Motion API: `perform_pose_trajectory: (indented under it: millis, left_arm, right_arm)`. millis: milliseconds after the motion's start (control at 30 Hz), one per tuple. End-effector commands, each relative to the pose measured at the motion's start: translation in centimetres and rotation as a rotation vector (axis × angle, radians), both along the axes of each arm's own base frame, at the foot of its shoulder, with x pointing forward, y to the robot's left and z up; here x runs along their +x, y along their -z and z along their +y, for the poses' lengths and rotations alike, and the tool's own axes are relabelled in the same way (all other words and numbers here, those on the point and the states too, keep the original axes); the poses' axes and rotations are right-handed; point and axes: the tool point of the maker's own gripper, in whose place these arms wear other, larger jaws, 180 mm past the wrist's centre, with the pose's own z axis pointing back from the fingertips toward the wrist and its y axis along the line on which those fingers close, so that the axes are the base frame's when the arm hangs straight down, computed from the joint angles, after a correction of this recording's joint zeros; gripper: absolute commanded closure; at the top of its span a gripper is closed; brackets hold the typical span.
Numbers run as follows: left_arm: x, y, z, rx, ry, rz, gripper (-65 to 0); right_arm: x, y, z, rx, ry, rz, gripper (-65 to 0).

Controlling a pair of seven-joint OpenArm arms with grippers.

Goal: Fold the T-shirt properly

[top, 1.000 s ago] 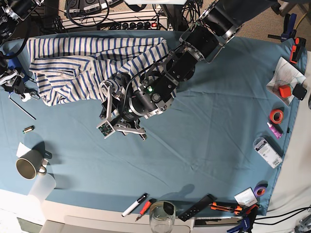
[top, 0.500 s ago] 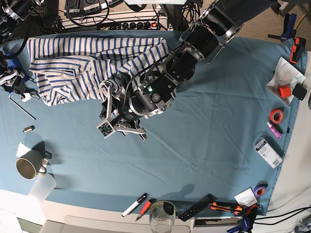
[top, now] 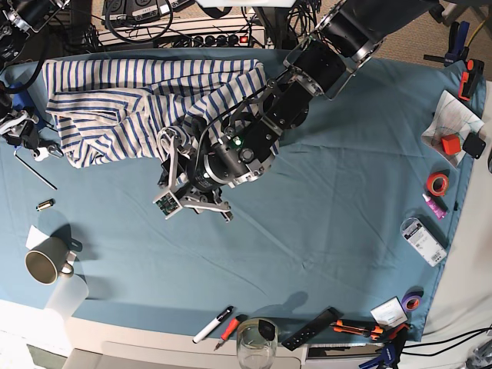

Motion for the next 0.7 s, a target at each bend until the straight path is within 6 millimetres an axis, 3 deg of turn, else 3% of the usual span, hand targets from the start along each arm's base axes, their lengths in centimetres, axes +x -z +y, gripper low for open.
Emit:
perform_pose_trajectory:
  millis: [0,667]
  left_arm:
    - [0.43,-2.23,-0.88,-0.054,0.007,-0.034,-22.4]
    - [0.31,-2.59,-1.01,-0.068,0.012,-0.033,-22.4]
  right_arm:
    - [0.81,-2.09,-0.60,-0.037,-0.008,-0.058,-31.6]
    - [0.84,-2.12,-0.61,-0.037,-0.008,-0.060,-31.6]
